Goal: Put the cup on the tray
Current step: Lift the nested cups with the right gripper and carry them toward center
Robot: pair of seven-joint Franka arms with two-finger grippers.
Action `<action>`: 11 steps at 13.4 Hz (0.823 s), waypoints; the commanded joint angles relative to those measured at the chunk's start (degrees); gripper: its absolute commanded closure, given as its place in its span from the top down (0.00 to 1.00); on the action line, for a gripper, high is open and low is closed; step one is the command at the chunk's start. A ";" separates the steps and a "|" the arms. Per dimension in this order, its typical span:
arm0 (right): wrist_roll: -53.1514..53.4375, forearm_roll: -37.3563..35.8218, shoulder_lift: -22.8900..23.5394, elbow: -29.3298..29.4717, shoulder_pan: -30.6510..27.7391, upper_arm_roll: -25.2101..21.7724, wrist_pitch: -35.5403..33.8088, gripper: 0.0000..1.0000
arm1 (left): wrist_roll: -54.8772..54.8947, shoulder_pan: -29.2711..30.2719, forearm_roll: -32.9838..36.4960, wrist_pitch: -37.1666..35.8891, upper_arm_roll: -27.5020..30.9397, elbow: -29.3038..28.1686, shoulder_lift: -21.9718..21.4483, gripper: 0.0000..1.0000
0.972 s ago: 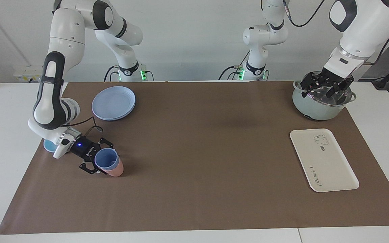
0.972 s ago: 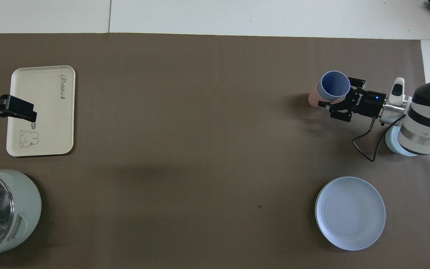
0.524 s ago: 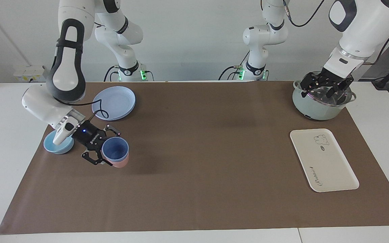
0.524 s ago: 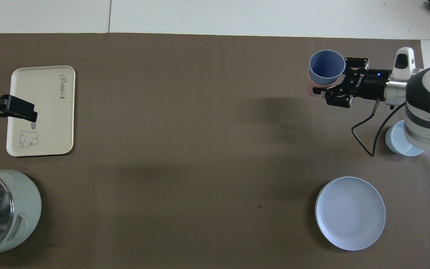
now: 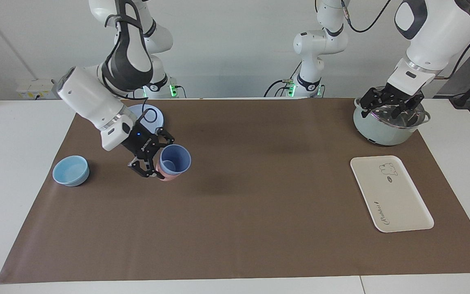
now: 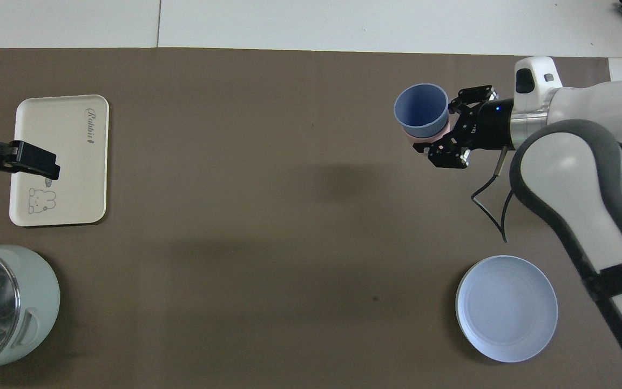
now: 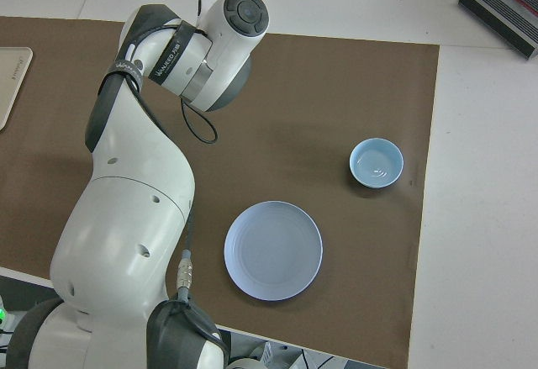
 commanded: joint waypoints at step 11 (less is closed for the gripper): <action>21.16 -20.89 -2.42 4.03 18.87 0.13 -0.49 0.00 | -15.01 -11.14 -37.33 24.10 -0.11 -14.87 -2.66 1.00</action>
